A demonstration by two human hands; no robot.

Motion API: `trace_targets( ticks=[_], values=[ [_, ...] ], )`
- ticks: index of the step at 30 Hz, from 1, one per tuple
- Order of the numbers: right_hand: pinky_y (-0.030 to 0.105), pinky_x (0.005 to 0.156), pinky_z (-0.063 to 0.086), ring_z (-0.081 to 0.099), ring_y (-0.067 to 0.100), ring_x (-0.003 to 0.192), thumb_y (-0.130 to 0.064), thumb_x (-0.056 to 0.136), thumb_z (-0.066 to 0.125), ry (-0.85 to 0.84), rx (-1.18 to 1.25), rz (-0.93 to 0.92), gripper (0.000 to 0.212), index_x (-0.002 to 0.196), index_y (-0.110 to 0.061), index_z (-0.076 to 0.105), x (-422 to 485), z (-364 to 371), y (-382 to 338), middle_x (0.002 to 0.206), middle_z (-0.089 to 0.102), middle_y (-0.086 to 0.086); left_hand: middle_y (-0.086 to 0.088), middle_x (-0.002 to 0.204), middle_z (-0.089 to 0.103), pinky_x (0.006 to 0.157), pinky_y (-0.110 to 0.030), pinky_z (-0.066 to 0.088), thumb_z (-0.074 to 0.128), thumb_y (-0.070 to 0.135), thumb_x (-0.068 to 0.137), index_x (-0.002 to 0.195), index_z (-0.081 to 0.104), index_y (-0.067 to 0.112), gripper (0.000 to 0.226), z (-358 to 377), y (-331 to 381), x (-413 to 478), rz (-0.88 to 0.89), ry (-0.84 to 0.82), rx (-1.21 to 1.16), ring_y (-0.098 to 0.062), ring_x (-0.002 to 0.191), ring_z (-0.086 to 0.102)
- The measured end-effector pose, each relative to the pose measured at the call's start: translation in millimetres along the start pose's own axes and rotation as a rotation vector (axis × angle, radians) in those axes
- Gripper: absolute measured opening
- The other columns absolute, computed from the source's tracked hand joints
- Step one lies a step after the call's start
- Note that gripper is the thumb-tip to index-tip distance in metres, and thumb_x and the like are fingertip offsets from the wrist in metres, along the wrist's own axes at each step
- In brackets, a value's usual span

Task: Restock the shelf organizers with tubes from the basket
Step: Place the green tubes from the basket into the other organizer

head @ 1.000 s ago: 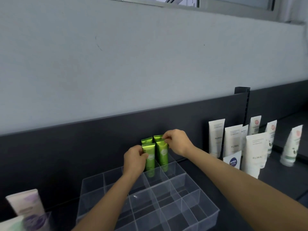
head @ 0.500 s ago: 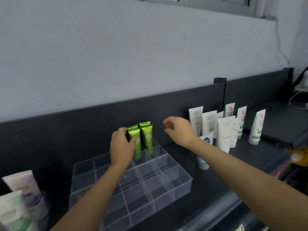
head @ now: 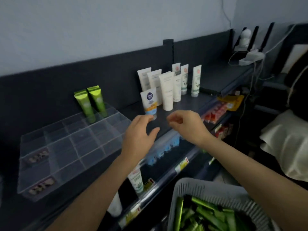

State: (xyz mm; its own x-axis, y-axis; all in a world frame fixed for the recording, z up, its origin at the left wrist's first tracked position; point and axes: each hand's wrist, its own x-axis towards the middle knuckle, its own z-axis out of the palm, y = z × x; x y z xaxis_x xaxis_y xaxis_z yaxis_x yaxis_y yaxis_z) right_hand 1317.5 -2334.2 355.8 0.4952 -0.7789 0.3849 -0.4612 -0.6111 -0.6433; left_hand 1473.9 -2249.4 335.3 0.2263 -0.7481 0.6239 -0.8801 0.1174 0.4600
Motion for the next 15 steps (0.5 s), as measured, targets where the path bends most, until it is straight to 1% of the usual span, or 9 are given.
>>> trace_targets(
  ticks=[2,4,6,8,10,11,13,15],
  values=[
    [0.021,0.082,0.048,0.066,0.015,0.09,-0.009,0.087,0.062,-0.003,-0.006,0.087,0.02,0.106,-0.007,0.07,-34,-7,33,0.101,0.072,0.006,-0.006,0.11,0.061,0.083,-0.036,0.052,0.07,0.023,0.083,0.114,0.061,0.011,0.034,29,21,-20,0.089,-0.083,-0.013,-0.022,0.1,0.06],
    [0.02,0.082,0.047,0.067,0.017,0.092,-0.01,0.087,0.062,-0.044,-0.023,0.154,0.02,0.106,-0.007,0.07,-57,-3,54,0.101,0.072,0.007,-0.006,0.103,0.063,0.078,-0.036,0.052,0.067,0.026,0.081,0.107,0.064,0.01,0.03,48,25,-37,0.147,-0.163,-0.008,-0.022,0.094,0.061],
    [0.023,0.083,0.048,0.067,0.02,0.093,-0.009,0.087,0.061,-0.093,-0.057,0.261,0.018,0.102,-0.006,0.071,-92,-1,87,0.1,0.072,0.008,-0.005,0.099,0.064,0.076,-0.036,0.051,0.065,0.028,0.081,0.102,0.066,0.009,0.028,79,32,-59,0.17,-0.263,-0.016,-0.022,0.091,0.061],
    [0.024,0.084,0.047,0.066,0.021,0.095,-0.008,0.086,0.059,-0.156,-0.097,0.369,0.018,0.098,-0.005,0.072,-125,5,117,0.099,0.073,0.008,-0.004,0.101,0.061,0.077,-0.035,0.05,0.067,0.027,0.084,0.103,0.065,0.01,0.026,105,35,-82,0.137,-0.404,-0.016,-0.023,0.093,0.061],
    [0.02,0.084,0.044,0.066,0.018,0.098,-0.011,0.085,0.059,-0.209,-0.129,0.474,0.019,0.099,-0.01,0.072,-155,11,145,0.101,0.073,0.004,-0.002,0.105,0.059,0.08,-0.033,0.049,0.066,0.026,0.086,0.107,0.064,0.011,0.026,128,36,-103,0.113,-0.514,-0.015,-0.021,0.096,0.06],
    [0.021,0.085,0.045,0.066,0.019,0.1,-0.013,0.085,0.059,-0.232,-0.136,0.521,0.02,0.1,-0.012,0.073,-168,14,157,0.102,0.073,0.004,-0.001,0.107,0.059,0.081,-0.034,0.049,0.065,0.027,0.087,0.107,0.064,0.012,0.025,138,36,-113,0.103,-0.561,-0.015,-0.02,0.098,0.06],
    [0.025,0.084,0.045,0.065,0.023,0.1,-0.012,0.086,0.057,-0.289,-0.15,0.594,0.019,0.097,-0.009,0.073,-190,20,180,0.102,0.073,0.007,0.0,0.109,0.059,0.085,-0.035,0.049,0.062,0.029,0.088,0.107,0.064,0.013,0.024,158,34,-130,0.07,-0.666,-0.006,-0.019,0.1,0.059],
    [0.028,0.078,0.043,0.064,0.026,0.095,-0.01,0.086,0.054,-0.354,-0.165,0.657,0.019,0.088,-0.005,0.072,-213,27,202,0.097,0.072,0.01,0.0,0.109,0.06,0.087,-0.035,0.049,0.061,0.029,0.089,0.106,0.064,0.014,0.023,177,30,-147,0.027,-0.774,0.009,-0.018,0.1,0.059]
  ],
)
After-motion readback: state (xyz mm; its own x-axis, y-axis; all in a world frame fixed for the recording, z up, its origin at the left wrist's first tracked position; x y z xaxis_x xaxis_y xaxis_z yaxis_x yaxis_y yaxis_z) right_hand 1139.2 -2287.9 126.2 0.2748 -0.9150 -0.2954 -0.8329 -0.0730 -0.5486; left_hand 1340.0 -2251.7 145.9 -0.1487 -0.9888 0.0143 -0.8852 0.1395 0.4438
